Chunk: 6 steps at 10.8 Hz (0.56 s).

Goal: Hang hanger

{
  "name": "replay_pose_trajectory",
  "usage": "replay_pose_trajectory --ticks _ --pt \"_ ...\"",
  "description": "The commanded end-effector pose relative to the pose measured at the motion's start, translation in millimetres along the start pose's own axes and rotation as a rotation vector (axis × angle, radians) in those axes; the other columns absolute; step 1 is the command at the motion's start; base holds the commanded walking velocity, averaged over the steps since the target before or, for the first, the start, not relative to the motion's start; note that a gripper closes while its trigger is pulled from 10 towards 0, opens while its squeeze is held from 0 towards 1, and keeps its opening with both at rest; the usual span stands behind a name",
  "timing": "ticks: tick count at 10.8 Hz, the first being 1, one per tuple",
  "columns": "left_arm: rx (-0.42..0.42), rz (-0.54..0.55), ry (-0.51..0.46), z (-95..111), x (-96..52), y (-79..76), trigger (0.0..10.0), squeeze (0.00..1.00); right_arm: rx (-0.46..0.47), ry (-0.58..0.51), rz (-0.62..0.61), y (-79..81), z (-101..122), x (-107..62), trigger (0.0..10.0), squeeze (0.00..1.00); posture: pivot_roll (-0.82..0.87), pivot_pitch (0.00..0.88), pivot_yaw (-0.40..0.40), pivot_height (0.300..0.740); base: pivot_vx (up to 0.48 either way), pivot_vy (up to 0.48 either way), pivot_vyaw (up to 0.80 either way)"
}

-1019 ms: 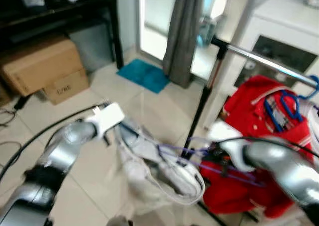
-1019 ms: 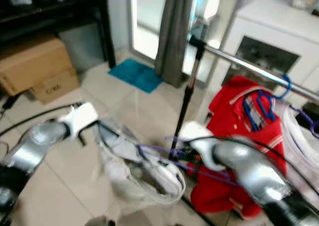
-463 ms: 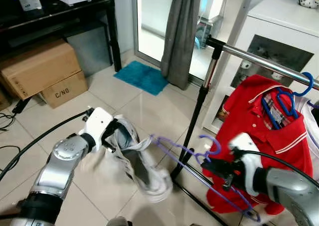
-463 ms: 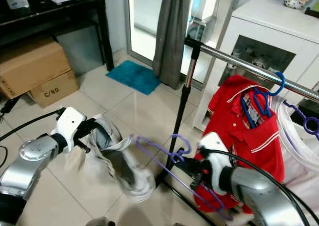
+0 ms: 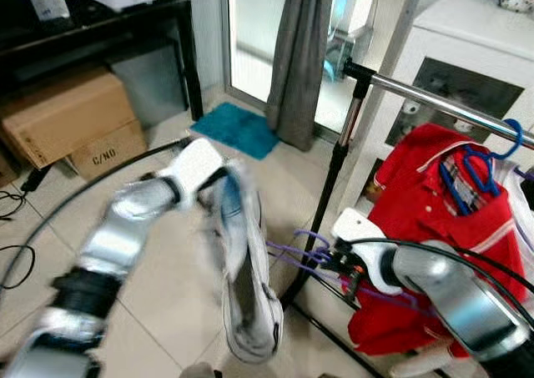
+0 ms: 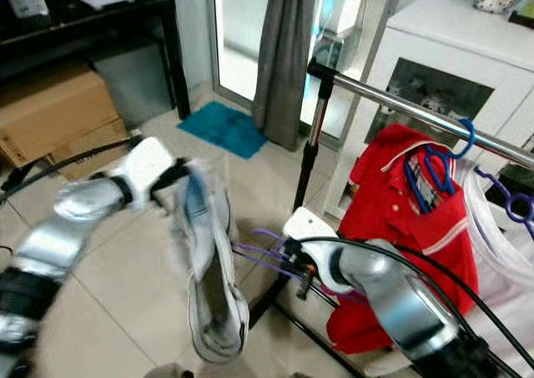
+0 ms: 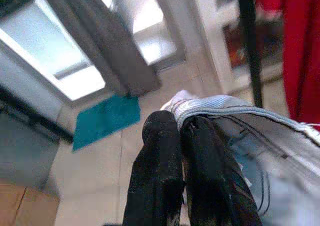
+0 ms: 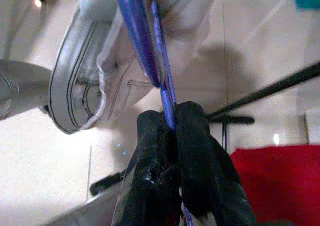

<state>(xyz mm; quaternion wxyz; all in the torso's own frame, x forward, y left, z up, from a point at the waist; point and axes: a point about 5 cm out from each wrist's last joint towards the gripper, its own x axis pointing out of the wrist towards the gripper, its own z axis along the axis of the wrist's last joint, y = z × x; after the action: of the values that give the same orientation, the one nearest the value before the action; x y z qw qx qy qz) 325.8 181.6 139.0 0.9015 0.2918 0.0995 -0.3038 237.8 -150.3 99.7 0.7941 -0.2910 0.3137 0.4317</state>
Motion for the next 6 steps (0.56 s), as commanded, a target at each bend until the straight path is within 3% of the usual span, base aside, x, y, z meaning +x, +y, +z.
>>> replay_pose_trajectory --ticks 1,2,4,5,6 --pt "0.016 0.036 0.012 -3.2 -8.0 8.3 0.0 0.00 0.014 0.018 -0.006 -1.5 -6.9 -8.8 0.0 0.00 0.02 0.000 -0.014 0.740 0.000 0.000 0.00" --pt "0.015 0.043 0.022 -6.5 -11.3 9.5 0.0 0.00 0.022 0.034 -0.006 -0.7 -12.1 -11.9 0.0 0.00 0.02 0.000 -0.008 0.740 0.000 0.000 0.00" --pt "-0.049 0.051 0.055 -21.1 -25.7 9.8 0.0 0.00 0.145 0.040 -0.094 -5.0 -31.3 -27.0 0.0 0.00 0.00 0.000 0.017 0.740 0.000 0.000 0.00" --pt "-0.163 0.078 0.041 -27.2 -30.7 3.9 0.0 0.00 0.249 -0.045 -0.175 -7.2 -31.8 -32.4 0.0 0.00 0.00 0.000 0.017 0.740 0.000 0.000 0.00" --pt "-0.307 0.145 0.004 -29.5 -34.9 -5.4 1.5 0.00 0.357 -0.196 -0.246 -4.9 -26.0 -35.0 0.0 0.00 0.00 0.000 0.002 0.740 0.000 0.000 0.00"
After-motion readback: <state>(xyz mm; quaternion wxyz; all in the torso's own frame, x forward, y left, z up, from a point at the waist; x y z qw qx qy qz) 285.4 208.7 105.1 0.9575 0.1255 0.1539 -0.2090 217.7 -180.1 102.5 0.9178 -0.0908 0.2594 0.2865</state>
